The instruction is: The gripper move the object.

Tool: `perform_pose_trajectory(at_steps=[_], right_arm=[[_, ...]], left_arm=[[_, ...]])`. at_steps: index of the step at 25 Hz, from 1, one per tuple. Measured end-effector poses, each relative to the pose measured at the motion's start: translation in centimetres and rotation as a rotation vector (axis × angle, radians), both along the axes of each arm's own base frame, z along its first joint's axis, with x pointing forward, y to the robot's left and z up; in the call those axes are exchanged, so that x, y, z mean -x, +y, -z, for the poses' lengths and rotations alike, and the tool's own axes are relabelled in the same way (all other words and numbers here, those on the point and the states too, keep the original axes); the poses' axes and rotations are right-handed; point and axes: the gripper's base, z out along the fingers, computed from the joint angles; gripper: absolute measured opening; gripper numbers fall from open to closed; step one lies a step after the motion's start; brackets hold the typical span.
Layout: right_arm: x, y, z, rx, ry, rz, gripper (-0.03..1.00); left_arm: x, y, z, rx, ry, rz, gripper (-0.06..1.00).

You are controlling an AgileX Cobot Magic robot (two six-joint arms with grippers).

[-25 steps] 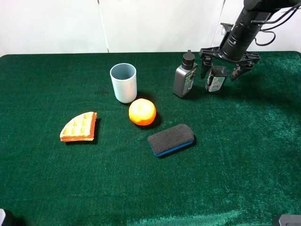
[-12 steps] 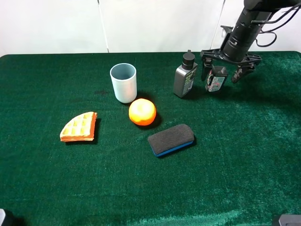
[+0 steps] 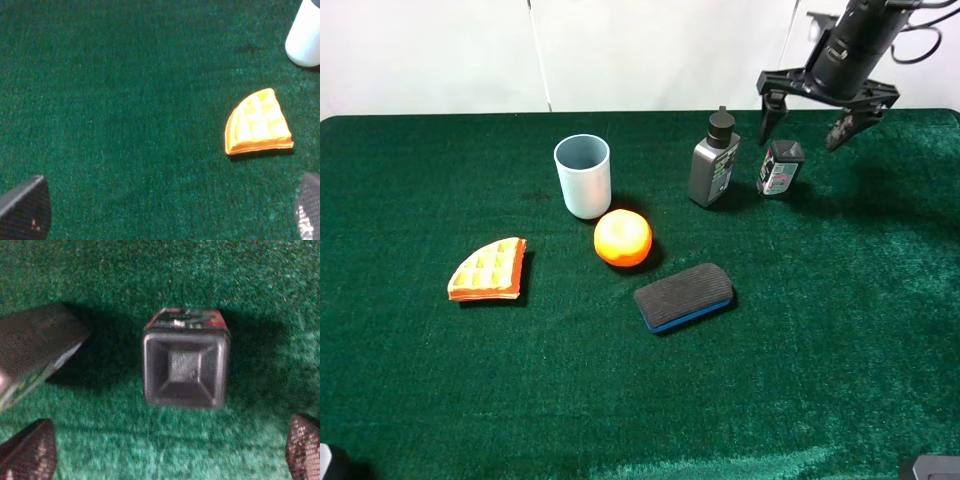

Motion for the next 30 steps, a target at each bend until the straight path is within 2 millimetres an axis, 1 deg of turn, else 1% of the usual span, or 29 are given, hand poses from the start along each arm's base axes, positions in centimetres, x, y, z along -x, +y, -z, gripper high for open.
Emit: perform_pose_trajectory(at_steps=[10, 18, 19, 20, 23, 26, 30], right_arm=[[2.8, -0.6, -5.8, 0.003, -0.02, -0.02, 0.7], [5.1, -1.0, -10.8, -0.017, -0.14, -0.022, 0.7], [5.1, -1.0, -10.8, -0.017, -0.14, -0.022, 0.7], [5.4, -1.1, -11.4, -0.02, -0.155, -0.022, 0.7], [6.6, -1.3, -13.2, -0.029, -0.207, -0.022, 0.7], [8.2, -1.6, -14.9, -0.036, -0.251, -0.021, 0.7], [10.8, -2.2, -16.1, -0.034, -0.284, -0.022, 0.7]], left_arm=[[0.0, 0.0, 0.0, 0.0, 0.0, 0.0, 0.99], [0.0, 0.0, 0.0, 0.0, 0.0, 0.0, 0.99], [0.0, 0.0, 0.0, 0.0, 0.0, 0.0, 0.99], [0.0, 0.0, 0.0, 0.0, 0.0, 0.0, 0.99], [0.0, 0.0, 0.0, 0.0, 0.0, 0.0, 0.99], [0.0, 0.0, 0.0, 0.0, 0.0, 0.0, 0.99], [0.0, 0.0, 0.0, 0.0, 0.0, 0.0, 0.99]])
